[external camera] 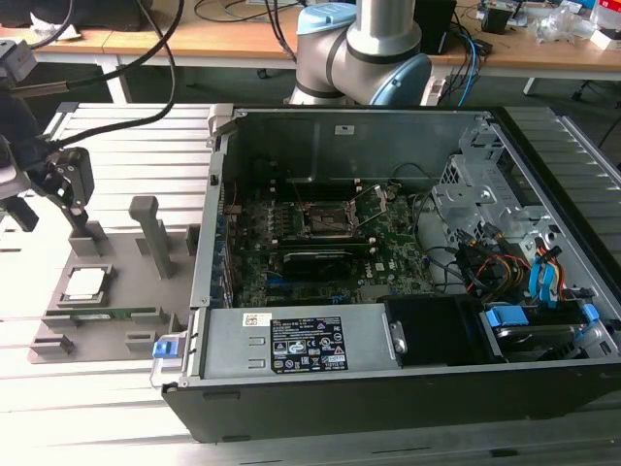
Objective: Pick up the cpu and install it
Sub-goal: 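Pick up the cpu and move it towards the insertion slot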
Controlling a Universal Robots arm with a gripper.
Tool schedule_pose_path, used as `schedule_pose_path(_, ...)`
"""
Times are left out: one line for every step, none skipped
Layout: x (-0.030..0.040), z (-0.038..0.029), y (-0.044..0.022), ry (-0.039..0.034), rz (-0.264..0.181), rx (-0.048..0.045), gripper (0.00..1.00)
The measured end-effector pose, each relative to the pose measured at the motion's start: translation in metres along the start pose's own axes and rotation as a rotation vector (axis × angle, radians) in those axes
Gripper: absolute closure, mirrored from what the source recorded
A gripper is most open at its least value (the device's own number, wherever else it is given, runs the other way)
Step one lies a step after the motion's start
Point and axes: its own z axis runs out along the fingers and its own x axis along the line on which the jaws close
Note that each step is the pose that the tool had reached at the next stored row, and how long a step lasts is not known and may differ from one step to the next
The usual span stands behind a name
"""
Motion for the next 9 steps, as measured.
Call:
schedule_pose_path(0.0, 0.0019, -0.0001, 0.0, 0.0, 0.0, 0.4)
schedule_pose_path(0.0001, 0.0035, -0.0002, -0.0001, 0.0, -0.0001, 0.4)
schedule_pose_path(0.0001, 0.0059, -0.0003, -0.0001, 0.0, -0.0001, 0.4)
schedule_pose_path(0.0002, 0.0083, -0.0004, 0.0, 0.0, 0.0, 0.4)
schedule_pose_path(0.0002, 0.0099, -0.0004, 0.0, 0.0, 0.0, 0.4)
schedule_pose_path(0.0002, 0.0109, -0.0005, -0.0001, 0.0, -0.0001, 0.4)
schedule_pose_path(0.0003, 0.0124, -0.0005, 0.0001, 0.0, 0.0, 0.4)
schedule_pose_path(0.0003, 0.0147, -0.0007, -0.0001, 0.0, -0.0001, 0.4)
schedule_pose_path(0.0004, 0.0174, -0.0013, 0.0, 0.0, 0.0, 0.4)
